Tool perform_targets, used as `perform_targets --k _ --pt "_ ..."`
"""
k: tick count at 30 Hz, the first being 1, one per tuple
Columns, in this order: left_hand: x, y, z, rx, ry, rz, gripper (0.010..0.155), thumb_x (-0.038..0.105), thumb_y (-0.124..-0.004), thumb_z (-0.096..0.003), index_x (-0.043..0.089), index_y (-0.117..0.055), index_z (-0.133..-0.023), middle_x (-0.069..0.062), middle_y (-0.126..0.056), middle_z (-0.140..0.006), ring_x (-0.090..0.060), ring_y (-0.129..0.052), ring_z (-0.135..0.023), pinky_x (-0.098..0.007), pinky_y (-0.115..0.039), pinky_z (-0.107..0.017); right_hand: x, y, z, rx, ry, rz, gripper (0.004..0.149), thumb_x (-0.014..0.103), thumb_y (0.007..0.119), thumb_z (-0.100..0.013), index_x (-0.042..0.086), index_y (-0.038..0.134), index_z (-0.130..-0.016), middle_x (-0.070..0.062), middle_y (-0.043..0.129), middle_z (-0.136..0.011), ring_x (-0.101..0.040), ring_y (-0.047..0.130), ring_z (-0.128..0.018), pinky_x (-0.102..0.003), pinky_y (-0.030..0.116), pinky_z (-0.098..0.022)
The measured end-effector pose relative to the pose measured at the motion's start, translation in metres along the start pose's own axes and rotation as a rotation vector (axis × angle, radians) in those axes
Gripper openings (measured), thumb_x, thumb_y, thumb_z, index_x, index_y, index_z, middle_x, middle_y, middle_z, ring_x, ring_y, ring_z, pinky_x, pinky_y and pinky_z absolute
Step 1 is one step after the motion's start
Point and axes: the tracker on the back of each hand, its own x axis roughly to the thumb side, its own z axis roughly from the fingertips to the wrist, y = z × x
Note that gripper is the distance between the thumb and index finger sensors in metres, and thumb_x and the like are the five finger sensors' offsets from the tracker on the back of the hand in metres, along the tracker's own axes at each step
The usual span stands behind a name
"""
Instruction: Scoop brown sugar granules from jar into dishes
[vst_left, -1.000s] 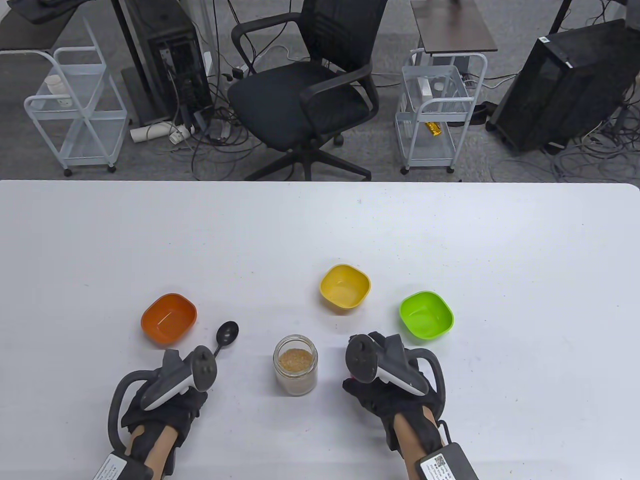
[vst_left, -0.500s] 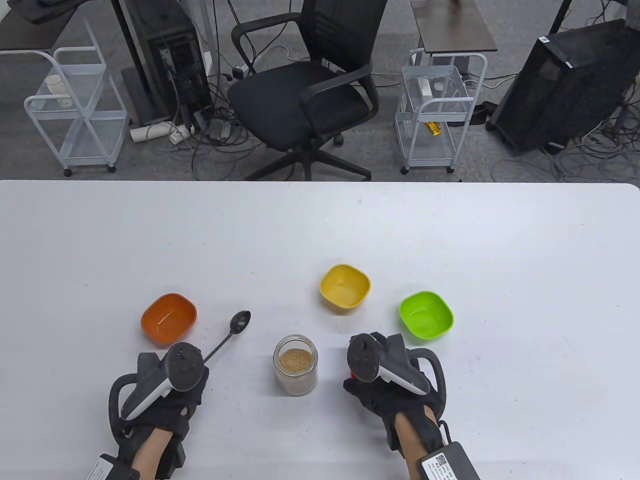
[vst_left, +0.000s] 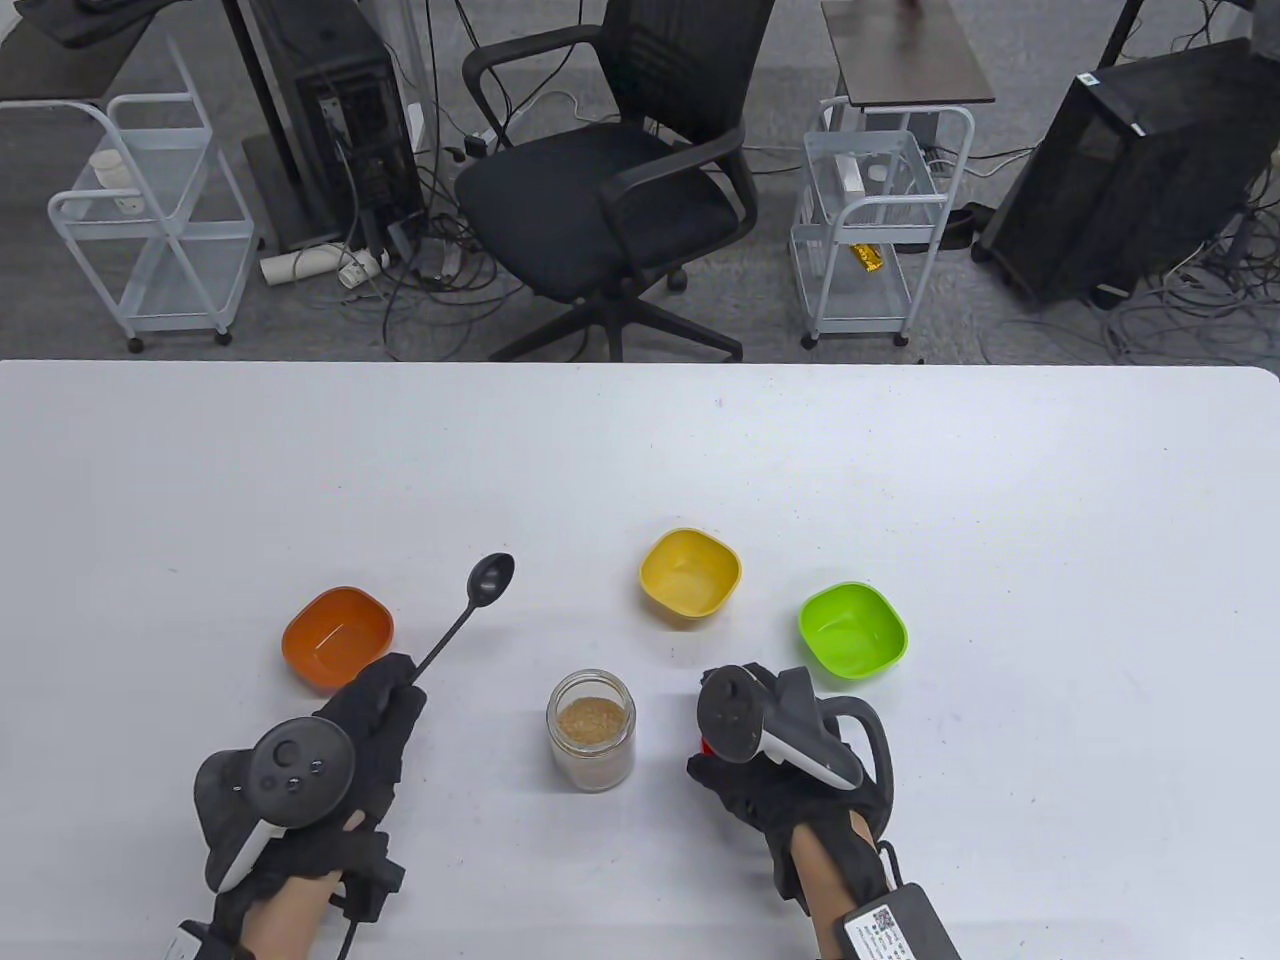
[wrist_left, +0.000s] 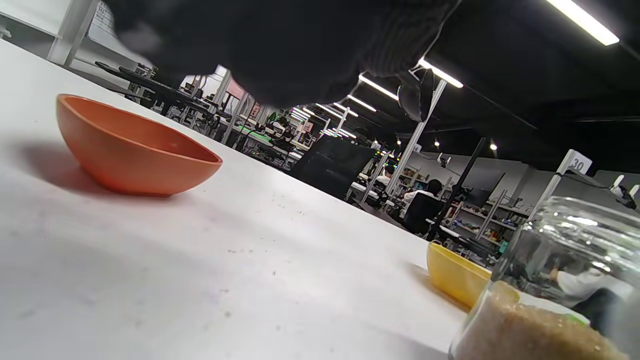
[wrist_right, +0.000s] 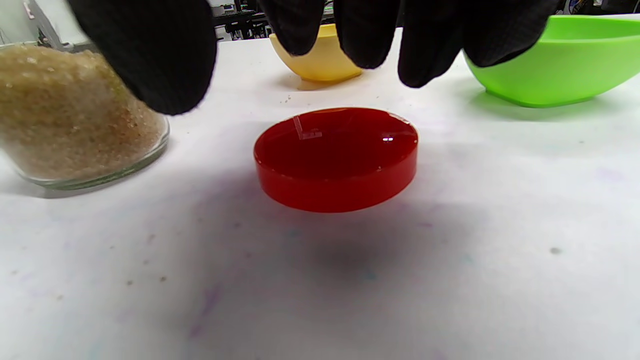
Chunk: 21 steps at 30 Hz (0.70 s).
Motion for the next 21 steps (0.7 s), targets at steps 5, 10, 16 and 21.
perform_targets --k 5,10,16,21 --pt "0.002 -0.002 0.000 -0.011 -0.023 -0.060 0.044 0.040 -0.079 -0.0633 0.025 -0.072 -0.104 0.002 -0.097 -0.076 -0.007 -0.104 -0.030 -0.031 -0.094 -0.029 -0.001 0.000 0.000 -0.006 0.001 -0.001 0.081 0.053 0.080 -0.049 0.017 0.046 -0.113 -0.021 0.051 -0.119 -0.055 0.065 -0.098 -0.069 0.059 -0.072" --pt "0.005 -0.004 0.000 -0.020 -0.041 -0.101 0.044 0.041 -0.078 -0.0634 0.025 -0.073 -0.104 0.002 -0.097 -0.076 -0.007 -0.104 -0.030 -0.031 -0.094 -0.030 -0.001 0.000 0.000 -0.017 0.002 -0.002 0.081 0.054 0.080 -0.049 0.017 0.046 -0.113 -0.021 0.052 -0.119 -0.055 0.065 -0.098 -0.069 0.059 -0.072" --pt "0.007 -0.004 -0.001 -0.023 -0.044 -0.129 0.044 0.041 -0.078 -0.0637 0.024 -0.073 -0.104 0.002 -0.097 -0.076 -0.007 -0.103 -0.030 -0.031 -0.094 -0.030 -0.002 -0.005 -0.002 -0.090 0.012 -0.023 0.084 0.055 0.079 -0.048 0.015 0.043 -0.113 -0.021 0.049 -0.120 -0.057 0.062 -0.100 -0.069 0.058 -0.073" --pt "0.008 0.000 0.000 0.002 -0.047 -0.127 0.044 0.041 -0.077 -0.0639 0.024 -0.073 -0.104 0.002 -0.097 -0.076 -0.007 -0.103 -0.030 -0.031 -0.093 -0.030 0.000 -0.030 -0.019 -0.118 0.045 -0.022 0.095 0.057 0.078 -0.048 0.007 0.032 -0.114 -0.026 0.038 -0.121 -0.060 0.050 -0.104 -0.070 0.052 -0.075"
